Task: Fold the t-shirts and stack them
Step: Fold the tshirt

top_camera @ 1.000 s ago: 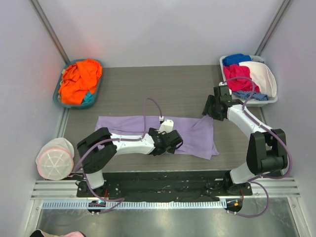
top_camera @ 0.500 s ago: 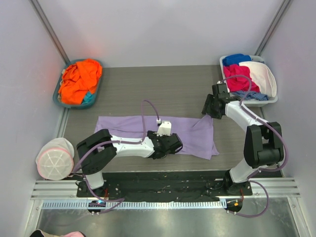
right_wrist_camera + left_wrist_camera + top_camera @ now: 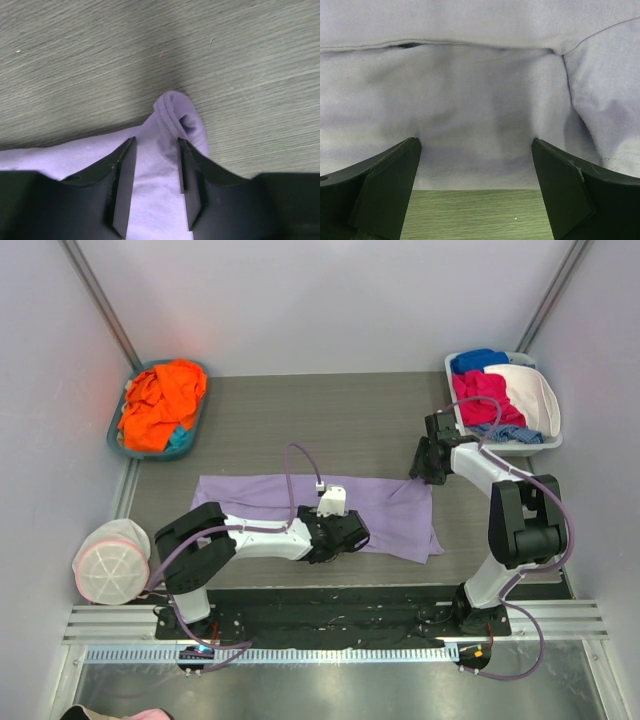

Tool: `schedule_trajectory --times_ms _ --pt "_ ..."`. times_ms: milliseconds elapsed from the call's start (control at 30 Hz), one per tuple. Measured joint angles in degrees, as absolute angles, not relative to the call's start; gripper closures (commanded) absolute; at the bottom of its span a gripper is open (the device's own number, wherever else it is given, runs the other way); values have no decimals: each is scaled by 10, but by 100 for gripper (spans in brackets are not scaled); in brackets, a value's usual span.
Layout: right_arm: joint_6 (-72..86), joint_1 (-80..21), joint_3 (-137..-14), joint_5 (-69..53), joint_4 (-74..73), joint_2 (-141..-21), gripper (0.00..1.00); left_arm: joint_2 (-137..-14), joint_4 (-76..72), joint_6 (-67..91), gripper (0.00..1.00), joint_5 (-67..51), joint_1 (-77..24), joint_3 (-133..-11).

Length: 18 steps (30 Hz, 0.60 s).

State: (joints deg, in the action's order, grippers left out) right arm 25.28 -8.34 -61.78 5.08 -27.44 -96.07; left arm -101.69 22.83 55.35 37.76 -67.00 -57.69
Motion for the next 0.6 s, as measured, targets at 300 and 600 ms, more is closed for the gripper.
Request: schedule_trajectory --times_ms 300,600 --pt "245 -76 -618 65 -273 -969 99 -1016 227 554 0 377 -670 -576" --pt "251 -56 -650 70 -274 -979 99 -1014 223 567 0 377 -670 -570"
